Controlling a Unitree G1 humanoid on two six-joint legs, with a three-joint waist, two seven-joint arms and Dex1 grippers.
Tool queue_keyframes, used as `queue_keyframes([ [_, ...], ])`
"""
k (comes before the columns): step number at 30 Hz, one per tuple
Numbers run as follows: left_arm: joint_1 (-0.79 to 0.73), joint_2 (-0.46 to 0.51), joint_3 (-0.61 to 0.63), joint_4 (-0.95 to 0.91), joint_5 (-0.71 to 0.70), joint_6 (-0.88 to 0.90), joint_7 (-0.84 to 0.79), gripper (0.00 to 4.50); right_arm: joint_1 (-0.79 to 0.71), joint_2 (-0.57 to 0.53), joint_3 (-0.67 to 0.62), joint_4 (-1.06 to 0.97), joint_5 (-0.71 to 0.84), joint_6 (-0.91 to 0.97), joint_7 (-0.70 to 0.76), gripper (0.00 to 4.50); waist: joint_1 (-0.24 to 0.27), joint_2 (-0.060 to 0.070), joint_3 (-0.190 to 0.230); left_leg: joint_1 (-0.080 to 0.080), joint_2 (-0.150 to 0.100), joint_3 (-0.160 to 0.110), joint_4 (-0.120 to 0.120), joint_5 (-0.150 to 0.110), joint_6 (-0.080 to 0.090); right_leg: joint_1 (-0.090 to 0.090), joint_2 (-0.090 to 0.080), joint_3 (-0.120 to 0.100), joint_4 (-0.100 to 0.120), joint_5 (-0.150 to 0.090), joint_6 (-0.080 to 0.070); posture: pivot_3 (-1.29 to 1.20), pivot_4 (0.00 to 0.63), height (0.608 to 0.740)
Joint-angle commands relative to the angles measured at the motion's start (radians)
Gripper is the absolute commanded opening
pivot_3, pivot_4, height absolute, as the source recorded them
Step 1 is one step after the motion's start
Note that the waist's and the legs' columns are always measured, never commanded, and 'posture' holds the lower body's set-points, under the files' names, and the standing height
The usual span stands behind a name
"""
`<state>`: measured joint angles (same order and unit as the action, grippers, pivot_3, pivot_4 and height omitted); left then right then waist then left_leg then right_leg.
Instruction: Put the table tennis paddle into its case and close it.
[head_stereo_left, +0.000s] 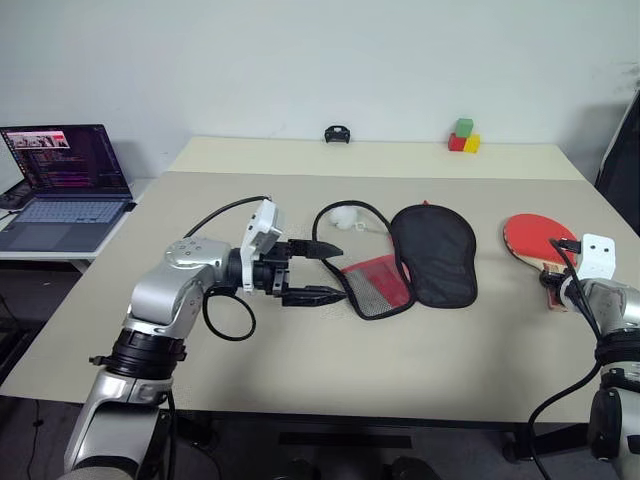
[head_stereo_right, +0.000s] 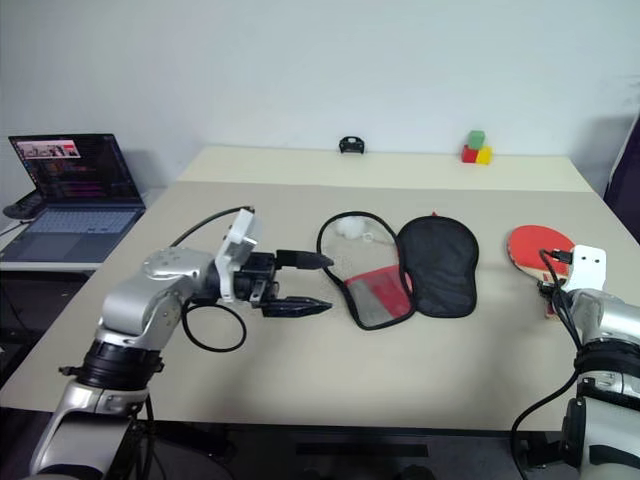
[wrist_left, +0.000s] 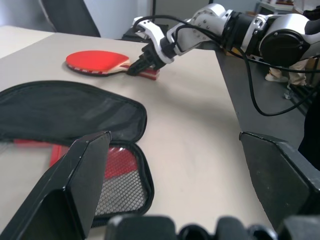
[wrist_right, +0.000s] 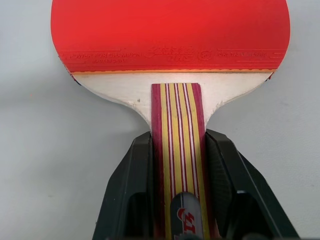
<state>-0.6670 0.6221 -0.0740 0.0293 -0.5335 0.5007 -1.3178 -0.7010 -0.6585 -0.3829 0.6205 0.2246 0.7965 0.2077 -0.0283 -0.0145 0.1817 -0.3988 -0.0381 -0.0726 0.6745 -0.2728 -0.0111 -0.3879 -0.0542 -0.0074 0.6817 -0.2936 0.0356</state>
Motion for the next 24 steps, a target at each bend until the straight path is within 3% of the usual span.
queue_keyframes([
  [1, 0.002, 0.016, 0.041, -0.043, -0.024, 0.004, 0.009, 4.5, -0.022, -0.023, -0.035, -0.14, 0.036, 0.052, -0.006, 1.07, -0.001, 0.0, 0.0, 0.0, 0.0, 0.0, 0.0, 0.0, 0.0, 0.0, 0.0, 0.0, 0.0, 0.0, 0.0, 0.0, 0.15, 0.74],
  [11, 0.03, 0.024, 0.055, -0.06, -0.035, 0.013, 0.031, 4.5, 0.035, 0.037, 0.009, -0.571, 0.105, 0.26, -0.013, 1.07, -0.004, 0.002, 0.001, 0.0, 0.0, 0.001, -0.001, 0.0, 0.0, -0.001, 0.0, 0.001, 0.0, 0.0, 0.0, 0.0, 0.15, 0.74],
  [18, 0.046, 0.024, 0.063, -0.074, -0.042, 0.021, 0.042, 4.5, 0.044, 0.285, -0.006, -0.846, 0.164, 0.478, -0.124, 1.07, -0.003, 0.002, 0.001, 0.0, 0.001, 0.0, -0.003, 0.0, 0.0, -0.002, 0.0, 0.001, 0.0, 0.0, 0.0, 0.0, 0.15, 0.74],
  [24, 0.044, 0.022, 0.064, -0.077, -0.04, 0.023, 0.045, 4.5, 0.024, 0.426, 0.034, -0.847, 0.143, 0.475, -0.182, 1.07, -0.003, 0.003, 0.001, 0.0, 0.0, 0.0, -0.003, 0.0, 0.0, -0.002, 0.0, 0.001, 0.0, 0.0, 0.0, 0.0, 0.15, 0.74],
])
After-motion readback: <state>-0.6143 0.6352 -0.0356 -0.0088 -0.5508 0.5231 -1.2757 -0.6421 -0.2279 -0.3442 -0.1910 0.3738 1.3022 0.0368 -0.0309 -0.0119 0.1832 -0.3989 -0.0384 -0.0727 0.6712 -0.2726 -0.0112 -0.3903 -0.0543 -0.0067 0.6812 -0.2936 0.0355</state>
